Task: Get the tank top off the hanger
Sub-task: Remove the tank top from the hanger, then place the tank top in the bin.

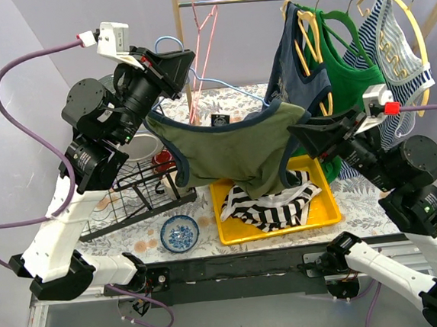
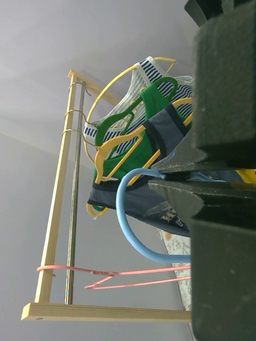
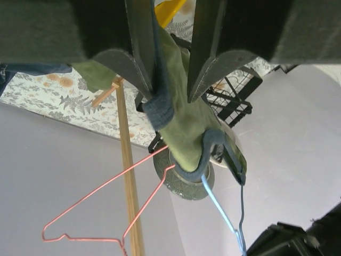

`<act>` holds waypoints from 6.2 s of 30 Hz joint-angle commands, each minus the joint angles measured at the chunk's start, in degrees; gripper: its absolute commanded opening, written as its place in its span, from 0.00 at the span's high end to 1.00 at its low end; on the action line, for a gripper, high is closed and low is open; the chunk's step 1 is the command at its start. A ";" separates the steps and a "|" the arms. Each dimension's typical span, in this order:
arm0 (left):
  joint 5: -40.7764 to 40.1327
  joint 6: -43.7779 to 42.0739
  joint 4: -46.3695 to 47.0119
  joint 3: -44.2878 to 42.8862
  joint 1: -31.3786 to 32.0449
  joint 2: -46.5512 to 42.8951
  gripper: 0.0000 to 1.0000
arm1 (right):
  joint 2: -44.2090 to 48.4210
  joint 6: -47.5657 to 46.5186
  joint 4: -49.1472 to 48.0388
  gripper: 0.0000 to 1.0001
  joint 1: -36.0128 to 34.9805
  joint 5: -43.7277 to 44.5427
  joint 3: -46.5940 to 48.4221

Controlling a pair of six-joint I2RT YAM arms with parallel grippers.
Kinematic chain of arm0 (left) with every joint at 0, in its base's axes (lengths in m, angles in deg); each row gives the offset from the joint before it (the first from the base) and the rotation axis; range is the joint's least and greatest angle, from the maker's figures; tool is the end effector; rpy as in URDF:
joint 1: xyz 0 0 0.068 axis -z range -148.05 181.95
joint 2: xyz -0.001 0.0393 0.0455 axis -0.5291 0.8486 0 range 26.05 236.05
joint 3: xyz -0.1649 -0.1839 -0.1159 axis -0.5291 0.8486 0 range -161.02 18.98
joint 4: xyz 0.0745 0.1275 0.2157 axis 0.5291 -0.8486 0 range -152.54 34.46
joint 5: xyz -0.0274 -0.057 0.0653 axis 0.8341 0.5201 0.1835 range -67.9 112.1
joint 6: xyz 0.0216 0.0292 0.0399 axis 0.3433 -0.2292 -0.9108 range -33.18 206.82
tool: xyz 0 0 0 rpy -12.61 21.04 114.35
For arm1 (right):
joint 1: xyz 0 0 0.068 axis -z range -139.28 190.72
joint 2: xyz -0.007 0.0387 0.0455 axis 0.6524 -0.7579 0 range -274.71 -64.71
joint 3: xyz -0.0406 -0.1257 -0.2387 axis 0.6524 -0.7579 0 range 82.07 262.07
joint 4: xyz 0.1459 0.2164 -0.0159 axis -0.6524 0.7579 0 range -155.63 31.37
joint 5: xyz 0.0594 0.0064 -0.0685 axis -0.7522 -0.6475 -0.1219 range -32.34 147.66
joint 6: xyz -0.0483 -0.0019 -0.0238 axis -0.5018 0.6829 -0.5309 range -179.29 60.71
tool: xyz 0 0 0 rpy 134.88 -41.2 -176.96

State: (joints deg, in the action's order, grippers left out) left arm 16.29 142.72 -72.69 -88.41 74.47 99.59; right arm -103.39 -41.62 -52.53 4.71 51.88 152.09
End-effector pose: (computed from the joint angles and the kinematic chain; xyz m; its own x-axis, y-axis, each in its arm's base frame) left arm 0.1645 -0.1461 0.5844 -0.3789 -0.7702 -0.5130 0.5124 0.2870 -0.8094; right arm 0.0754 0.0593 0.4914 0.0402 0.4025 -0.9145 -0.7080 0.6573 0.2582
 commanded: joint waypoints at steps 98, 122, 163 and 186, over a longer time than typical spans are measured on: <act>27.16 51.33 40.80 15.38 -0.51 -10.35 1.00 | -13.62 -4.05 -9.76 0.99 0.24 -12.66 3.19; 14.77 15.91 7.04 3.95 -0.42 -18.95 1.00 | -15.82 -3.87 -22.86 0.99 0.32 -10.56 30.26; 6.77 5.54 0.54 2.72 -0.42 -23.61 1.00 | -12.91 -9.94 -2.92 0.99 0.32 2.35 11.98; 0.97 0.44 2.29 7.11 -0.42 -26.43 1.00 | 3.95 11.24 12.31 0.99 0.24 -2.83 -26.50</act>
State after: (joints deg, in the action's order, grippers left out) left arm 18.96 145.08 -71.35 -81.53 74.16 72.81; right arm -101.94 -37.73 -35.98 4.76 47.66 130.67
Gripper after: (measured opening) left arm 0.044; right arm 0.035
